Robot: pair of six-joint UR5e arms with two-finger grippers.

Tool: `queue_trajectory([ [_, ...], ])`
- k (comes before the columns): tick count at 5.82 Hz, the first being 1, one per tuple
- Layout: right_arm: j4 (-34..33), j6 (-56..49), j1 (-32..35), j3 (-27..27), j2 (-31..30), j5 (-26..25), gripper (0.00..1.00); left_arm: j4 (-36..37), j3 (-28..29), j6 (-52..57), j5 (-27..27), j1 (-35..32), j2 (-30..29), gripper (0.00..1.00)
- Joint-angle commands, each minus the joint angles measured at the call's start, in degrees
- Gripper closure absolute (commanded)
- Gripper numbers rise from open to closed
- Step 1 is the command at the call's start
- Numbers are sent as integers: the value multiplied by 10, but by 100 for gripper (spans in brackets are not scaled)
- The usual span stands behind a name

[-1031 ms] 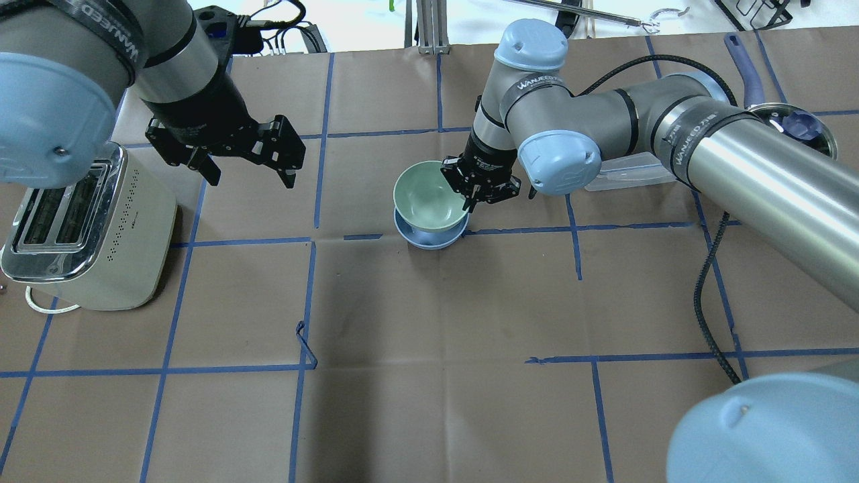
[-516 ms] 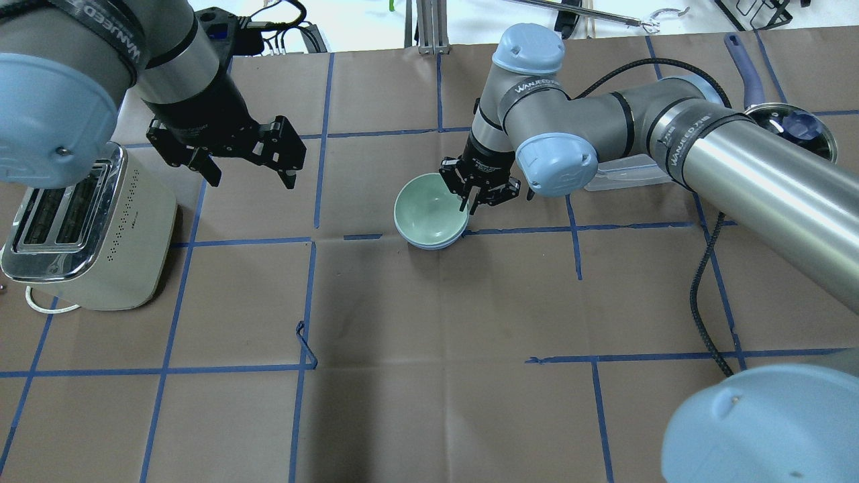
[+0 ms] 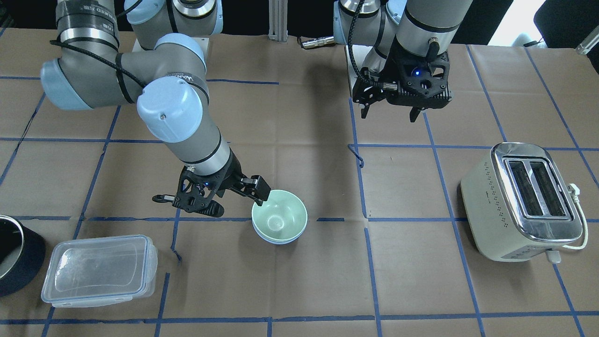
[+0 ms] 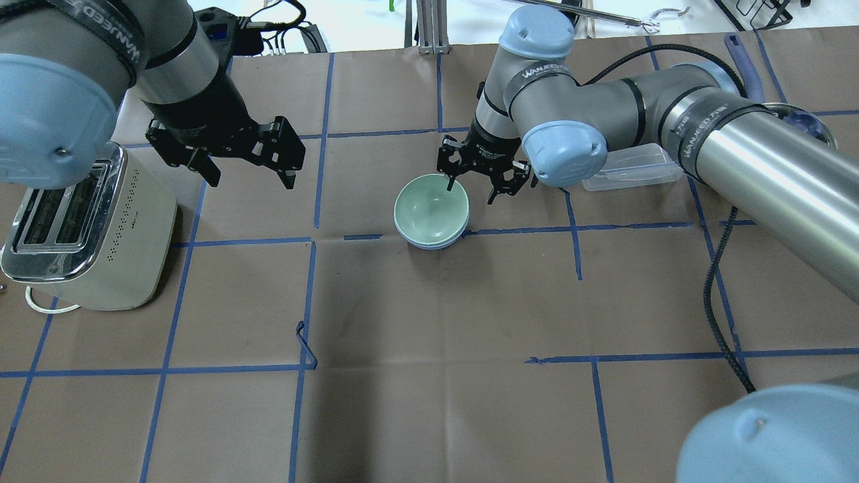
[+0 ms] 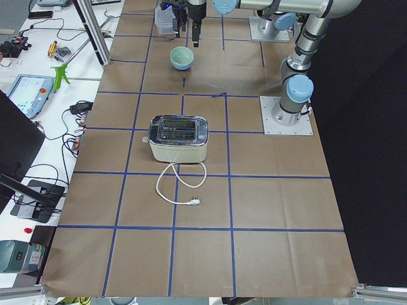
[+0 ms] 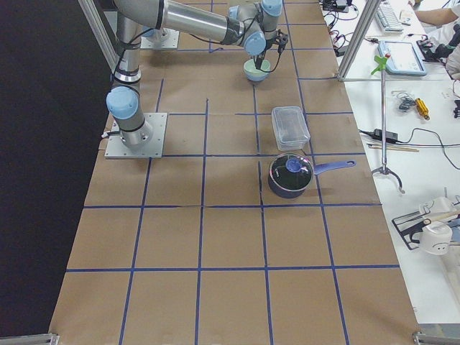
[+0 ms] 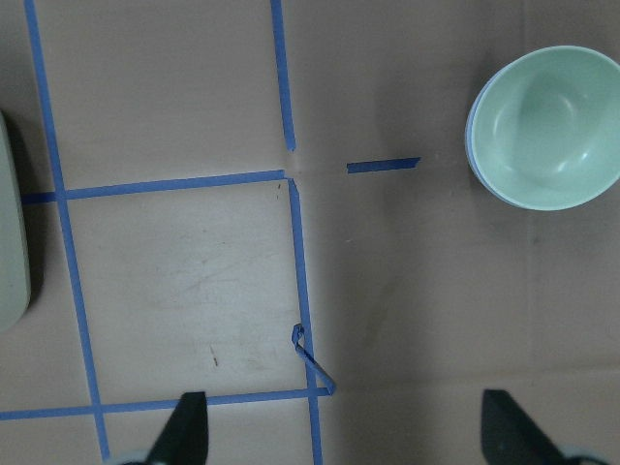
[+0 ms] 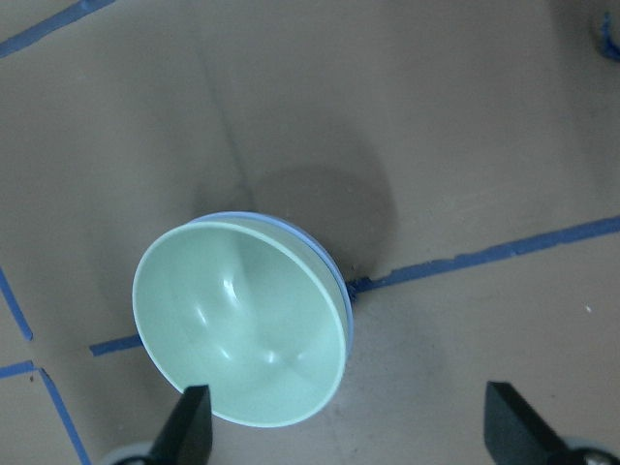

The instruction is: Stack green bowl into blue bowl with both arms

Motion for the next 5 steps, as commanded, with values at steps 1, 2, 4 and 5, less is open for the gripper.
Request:
queue_trajectory([
  [1,116,-64,-33,0,-80,-54,0,0,0,0,0,0,0,2],
  [2,179,-115,-54,0,-122,-95,0,0,0,1,0,0,0,2],
  [4,268,-134,-72,-3,-184,-132,0,0,1,2,0,0,0,2],
  [5,271,-167,-73,-2,-197,-132,0,0,1,2,-1,0,0,2],
])
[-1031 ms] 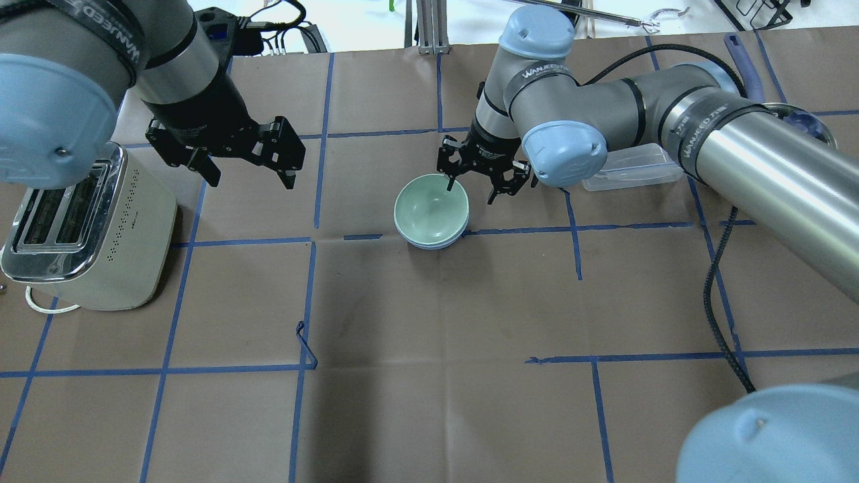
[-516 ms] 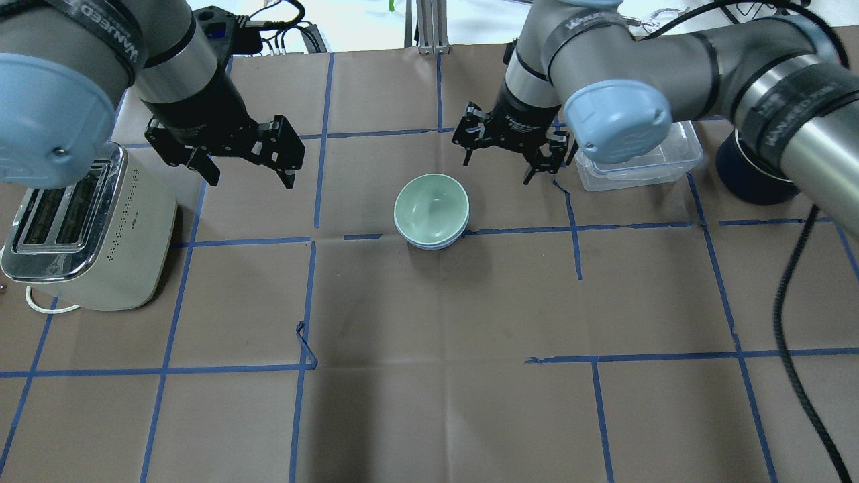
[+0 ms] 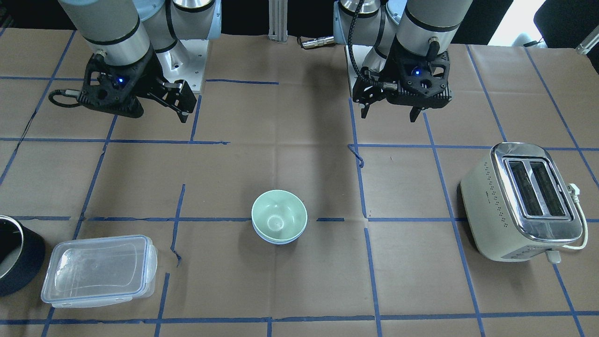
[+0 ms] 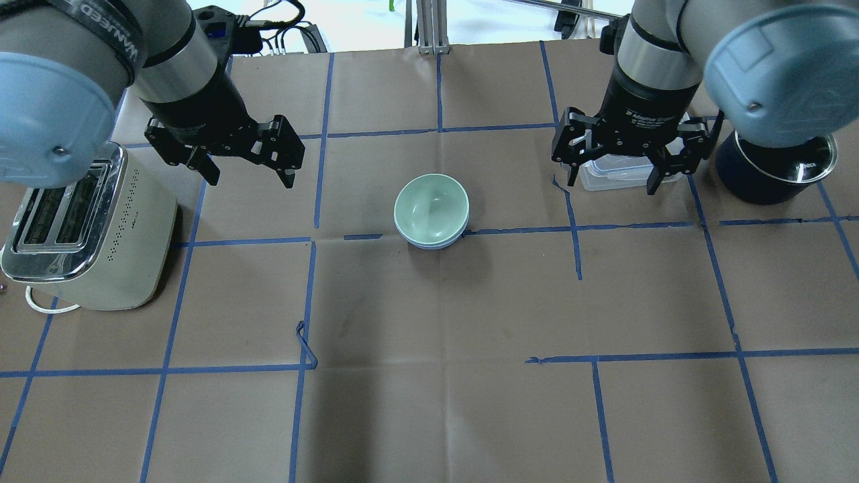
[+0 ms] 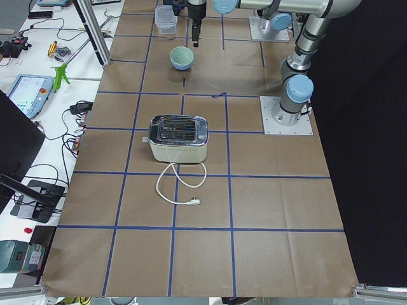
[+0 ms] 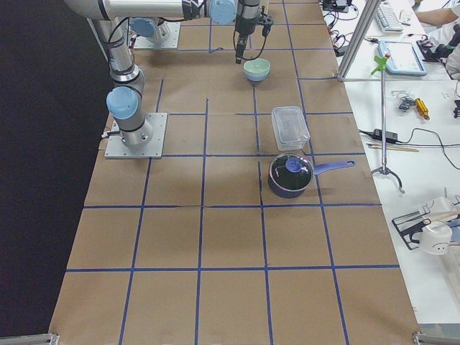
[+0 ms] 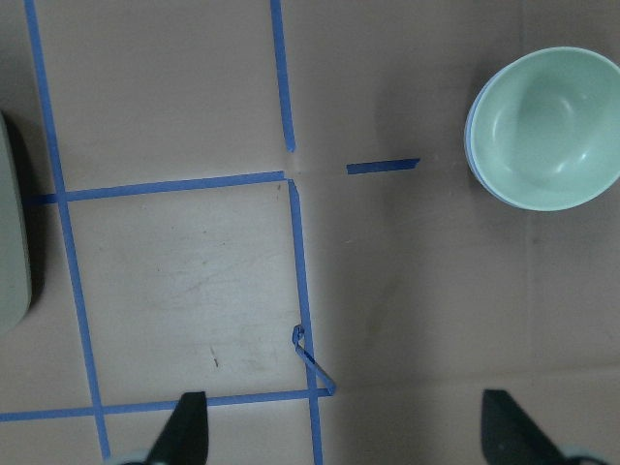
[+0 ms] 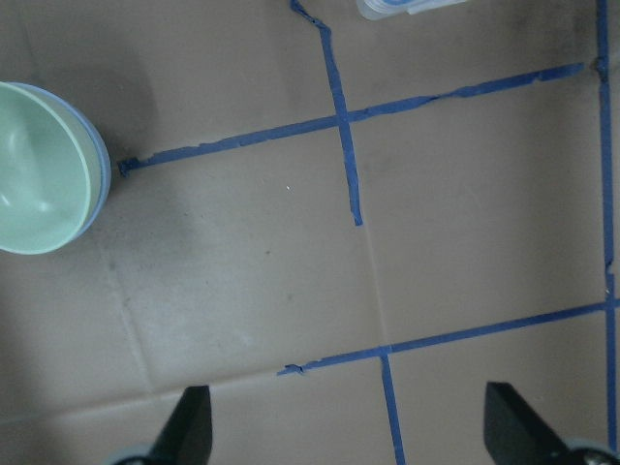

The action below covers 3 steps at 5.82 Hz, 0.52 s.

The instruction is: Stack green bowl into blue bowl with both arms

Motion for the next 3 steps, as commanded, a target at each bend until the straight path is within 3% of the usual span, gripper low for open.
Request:
queue_trajectory([
  [1,11,-46,-2,-2,-23,-1,0,0,0,0,0,0,0,2],
  [3,1,-58,-5,-1,-23,-2,0,0,0,0,0,0,0,2],
])
